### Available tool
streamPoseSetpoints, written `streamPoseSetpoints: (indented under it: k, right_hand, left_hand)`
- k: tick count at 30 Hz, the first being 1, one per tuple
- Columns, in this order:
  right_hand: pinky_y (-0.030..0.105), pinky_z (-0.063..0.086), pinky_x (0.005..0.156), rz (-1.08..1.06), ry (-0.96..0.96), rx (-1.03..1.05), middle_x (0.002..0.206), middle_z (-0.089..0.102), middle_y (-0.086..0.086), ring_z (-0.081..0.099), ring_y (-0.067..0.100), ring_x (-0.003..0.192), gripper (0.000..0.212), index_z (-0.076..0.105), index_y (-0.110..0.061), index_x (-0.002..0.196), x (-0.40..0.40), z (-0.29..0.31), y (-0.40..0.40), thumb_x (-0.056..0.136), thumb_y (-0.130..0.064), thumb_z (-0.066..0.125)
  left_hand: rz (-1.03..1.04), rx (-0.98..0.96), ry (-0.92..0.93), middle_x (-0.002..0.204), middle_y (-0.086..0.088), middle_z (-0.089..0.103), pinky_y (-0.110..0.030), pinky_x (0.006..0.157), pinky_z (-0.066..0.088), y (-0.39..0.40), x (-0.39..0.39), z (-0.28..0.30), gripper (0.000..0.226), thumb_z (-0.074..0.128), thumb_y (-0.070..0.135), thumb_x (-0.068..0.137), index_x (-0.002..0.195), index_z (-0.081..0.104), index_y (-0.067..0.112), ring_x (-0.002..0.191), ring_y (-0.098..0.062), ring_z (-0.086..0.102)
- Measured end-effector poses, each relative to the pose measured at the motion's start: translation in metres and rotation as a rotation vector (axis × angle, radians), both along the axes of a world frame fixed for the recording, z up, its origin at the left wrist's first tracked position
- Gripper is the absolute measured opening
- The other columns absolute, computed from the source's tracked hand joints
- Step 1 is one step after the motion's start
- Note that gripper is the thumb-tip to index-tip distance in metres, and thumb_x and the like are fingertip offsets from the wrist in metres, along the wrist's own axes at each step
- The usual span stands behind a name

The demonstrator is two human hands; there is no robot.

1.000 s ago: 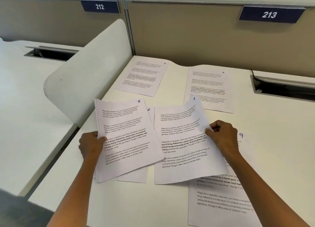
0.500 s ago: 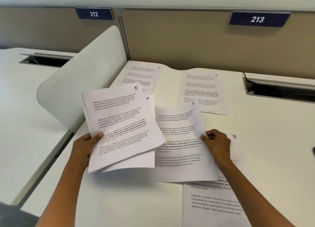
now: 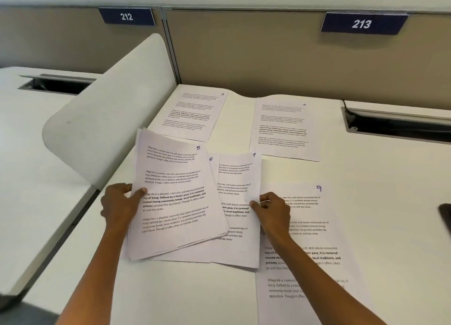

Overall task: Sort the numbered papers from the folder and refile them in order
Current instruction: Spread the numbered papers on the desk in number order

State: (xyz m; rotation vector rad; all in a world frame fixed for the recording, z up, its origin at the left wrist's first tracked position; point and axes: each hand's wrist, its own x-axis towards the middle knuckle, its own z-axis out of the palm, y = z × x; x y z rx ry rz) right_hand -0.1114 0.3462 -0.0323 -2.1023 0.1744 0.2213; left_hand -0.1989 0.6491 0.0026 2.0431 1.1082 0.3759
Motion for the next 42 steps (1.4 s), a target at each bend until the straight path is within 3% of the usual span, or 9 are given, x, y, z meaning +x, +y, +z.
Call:
streamPoseSetpoints:
  k: [6,15,17,20,25,27,31,37,42]
  right_hand:
    - [0.026,0.04,0.062,0.138,-0.045,-0.132,0.07,0.059,-0.009,0.06,0.016,0.074,0.02,0.056,-0.019,0.078,-0.007,-0.002,0.003,0.084,-0.033,0.07]
    - [0.034,0.03,0.086,0.339,-0.077,-0.302,0.072,0.051,-0.007,0.046,0.023,0.102,0.027,0.049,-0.02,0.073,-0.005,0.0,0.01,0.087,-0.037,0.064]
    - [0.035,0.033,0.085,0.303,-0.099,-0.235,0.073,0.052,-0.008,0.046,0.023,0.101,0.021,0.054,-0.022,0.08,-0.003,0.0,0.009,0.085,-0.038,0.067]
    - [0.03,0.036,0.083,0.175,-0.18,-0.084,0.096,0.058,0.004,0.048,0.022,0.102,0.034,0.06,-0.014,0.113,0.001,0.002,0.003,0.087,-0.036,0.066]
    - [0.031,0.044,0.082,0.174,-0.2,0.048,0.093,0.057,0.001,0.055,0.019,0.092,0.031,0.061,-0.016,0.11,0.008,0.0,-0.004,0.086,-0.034,0.068]
    - [0.032,0.048,0.086,0.172,-0.187,0.116,0.096,0.06,0.0,0.057,0.014,0.09,0.036,0.062,-0.016,0.112,0.012,0.006,-0.006,0.083,-0.035,0.071]
    - [0.026,0.052,0.074,0.217,0.018,0.343,0.103,0.064,-0.001,0.062,0.012,0.089,0.048,0.06,-0.02,0.116,0.023,0.028,-0.005,0.076,-0.04,0.076]
    - [0.032,0.052,0.064,-0.01,0.116,0.605,0.088,0.072,0.01,0.067,0.023,0.079,0.029,0.068,-0.012,0.095,0.046,0.041,-0.02,0.07,-0.007,0.082]
    - [0.031,0.054,0.063,-0.04,0.177,0.599,0.088,0.073,0.011,0.069,0.026,0.077,0.016,0.069,-0.009,0.094,0.064,0.041,-0.042,0.079,-0.004,0.074]
  left_hand:
    - [-0.171,0.025,-0.143,0.096,-0.015,0.068,-0.047,0.078,0.052,-0.015,0.004,0.017,0.023,0.056,0.026,0.094,0.099,0.063,0.004,0.086,-0.034,0.064]
    - [-0.275,-0.493,-0.289,0.093,-0.004,0.07,-0.024,0.056,0.053,-0.029,-0.005,0.027,0.016,0.052,0.015,0.095,0.108,0.061,0.014,0.068,-0.013,0.069]
    - [-0.276,-0.499,-0.254,0.095,-0.005,0.07,-0.024,0.054,0.054,-0.03,-0.006,0.022,0.017,0.052,0.015,0.095,0.11,0.06,0.016,0.068,-0.014,0.069]
    - [-0.301,-0.425,-0.183,0.109,-0.01,0.068,-0.044,0.075,0.057,-0.03,-0.01,0.008,0.023,0.051,0.012,0.096,0.118,0.056,0.018,0.087,-0.027,0.068]
    - [-0.364,-0.214,-0.168,0.114,-0.005,0.064,-0.045,0.082,0.054,-0.037,-0.011,0.005,0.028,0.047,0.015,0.098,0.122,0.048,0.029,0.093,-0.025,0.066]
    - [-0.353,-0.298,-0.268,0.108,-0.003,0.066,-0.035,0.075,0.056,-0.043,-0.009,0.011,0.026,0.048,0.012,0.097,0.12,0.049,0.025,0.09,-0.023,0.067]
    - [-0.296,-0.545,-0.387,0.114,-0.011,0.066,-0.047,0.084,0.053,-0.056,0.001,0.014,0.035,0.053,0.01,0.094,0.128,0.049,0.02,0.098,-0.032,0.066]
    - [-0.258,-0.7,-0.492,0.119,-0.005,0.066,-0.044,0.079,0.057,-0.09,0.02,0.014,0.042,0.058,0.013,0.091,0.131,0.049,0.021,0.102,-0.029,0.066]
    - [-0.232,-0.829,-0.519,0.117,-0.008,0.067,-0.054,0.083,0.053,-0.11,0.032,0.011,0.033,0.055,0.015,0.092,0.125,0.055,0.021,0.103,-0.032,0.065]
